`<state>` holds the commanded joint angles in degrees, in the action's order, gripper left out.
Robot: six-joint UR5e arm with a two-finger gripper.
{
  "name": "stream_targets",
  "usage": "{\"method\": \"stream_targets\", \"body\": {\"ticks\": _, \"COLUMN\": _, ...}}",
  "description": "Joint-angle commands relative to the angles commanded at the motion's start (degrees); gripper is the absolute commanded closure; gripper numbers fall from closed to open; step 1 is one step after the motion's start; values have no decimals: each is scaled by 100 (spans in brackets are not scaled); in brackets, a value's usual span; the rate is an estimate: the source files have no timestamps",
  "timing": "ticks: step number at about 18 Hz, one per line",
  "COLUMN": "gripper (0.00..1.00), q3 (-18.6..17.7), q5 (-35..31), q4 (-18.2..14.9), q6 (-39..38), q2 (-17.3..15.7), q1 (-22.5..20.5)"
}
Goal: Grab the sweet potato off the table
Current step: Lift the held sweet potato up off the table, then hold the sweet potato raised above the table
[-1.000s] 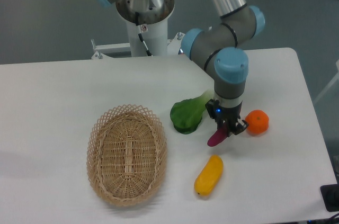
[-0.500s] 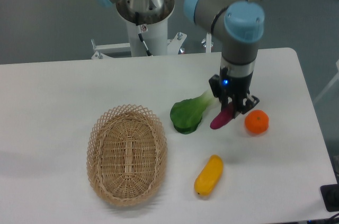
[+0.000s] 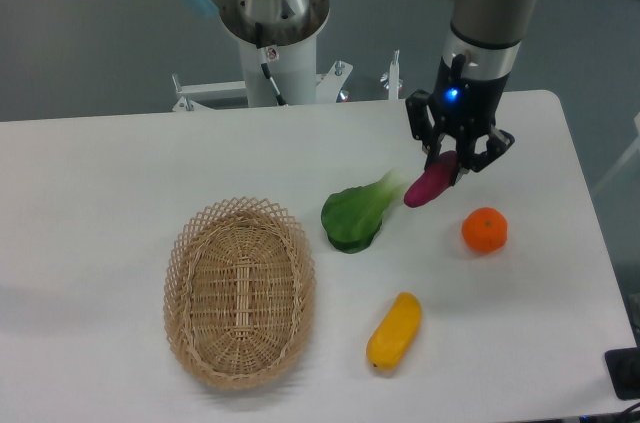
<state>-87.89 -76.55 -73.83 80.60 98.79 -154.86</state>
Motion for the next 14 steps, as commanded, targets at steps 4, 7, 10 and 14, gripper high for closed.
{"method": "stream_targets", "body": {"ticks": 4, "gripper": 69, "q3": 44, "q5": 9, "q4": 9, "q6": 0, "q2": 0, "q1": 18}}
{"method": "stream_targets", "body": {"ticks": 7, "gripper": 69, "q3": 114, "q5": 9, "q4": 9, "q6": -35, "q2": 9, "q1": 27}}
{"method": "stream_targets", "body": {"ticks": 10, "gripper": 69, "q3": 167, "q5": 9, "q4": 9, "q6": -26, "q2": 18, "q1": 9}}
{"method": "stream_targets", "body": {"ticks": 14, "gripper": 69, "q3": 184, "q5": 158, "q4": 9, "q6": -26, "q2": 35, "q1": -17}}
